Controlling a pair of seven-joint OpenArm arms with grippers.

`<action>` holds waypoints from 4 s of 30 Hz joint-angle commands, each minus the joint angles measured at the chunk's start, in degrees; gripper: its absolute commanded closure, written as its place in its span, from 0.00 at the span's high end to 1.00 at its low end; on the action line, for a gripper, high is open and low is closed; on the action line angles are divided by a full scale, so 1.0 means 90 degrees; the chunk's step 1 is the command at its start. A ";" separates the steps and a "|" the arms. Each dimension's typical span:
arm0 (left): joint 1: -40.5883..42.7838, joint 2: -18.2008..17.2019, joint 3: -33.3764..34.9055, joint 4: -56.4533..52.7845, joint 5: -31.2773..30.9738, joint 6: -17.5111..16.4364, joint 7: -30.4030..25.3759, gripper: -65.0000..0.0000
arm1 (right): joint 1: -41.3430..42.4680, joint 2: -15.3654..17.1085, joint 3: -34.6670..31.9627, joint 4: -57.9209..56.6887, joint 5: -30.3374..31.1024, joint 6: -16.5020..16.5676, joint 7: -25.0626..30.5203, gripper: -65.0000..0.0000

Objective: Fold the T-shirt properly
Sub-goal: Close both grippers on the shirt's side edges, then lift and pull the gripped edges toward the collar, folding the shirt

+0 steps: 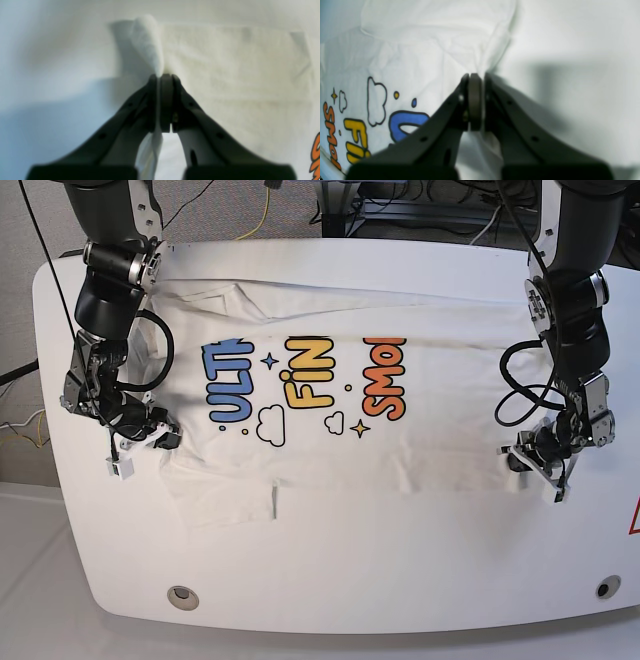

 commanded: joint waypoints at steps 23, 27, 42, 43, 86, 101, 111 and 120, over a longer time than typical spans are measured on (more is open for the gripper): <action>0.0654 -0.0233 0.0169 0.1580 -0.0220 -0.0922 0.0397 0.00 | -0.0160 0.0129 0.0134 0.1243 0.0275 0.0050 -0.0576 0.00; 0.1053 -0.0334 0.0189 0.1896 -0.0254 -0.0922 0.0437 0.00 | -0.0467 0.0147 0.0185 0.1849 0.0569 0.0044 -0.0964 0.00; 0.2548 -0.0487 0.0178 0.3755 -0.0545 -0.0922 0.0974 0.00 | -0.1655 0.0174 0.0816 0.3509 0.1115 -0.0057 -0.1641 0.00; 0.2595 -0.0519 0.0173 0.3846 -0.0591 -0.0922 0.1089 0.00 | -0.1727 0.0174 0.0850 0.3583 0.1124 -0.0066 -0.1622 0.00; 0.3918 -0.0744 -0.0031 0.5577 -0.0886 -0.0922 0.1771 0.00 | -0.2859 0.0065 0.1101 0.5651 0.1684 -0.0057 -0.2483 0.00; 0.4267 -0.0760 -0.0032 0.5653 -0.0862 -0.0922 0.1579 0.00 | -0.3683 -0.0030 0.1113 0.6537 0.1887 -0.0055 -0.2680 0.00; 0.4707 -0.0859 -0.0014 0.6061 -0.0822 -0.0922 0.1601 0.00 | -0.4106 -0.0266 0.1114 0.6670 0.1868 -0.0067 -0.2704 0.00; 0.4893 -0.0954 -0.0021 0.6084 -0.0818 -0.0922 0.1661 0.00 | -0.4282 -0.0329 0.1080 0.6711 0.1812 -0.0066 -0.2711 0.00</action>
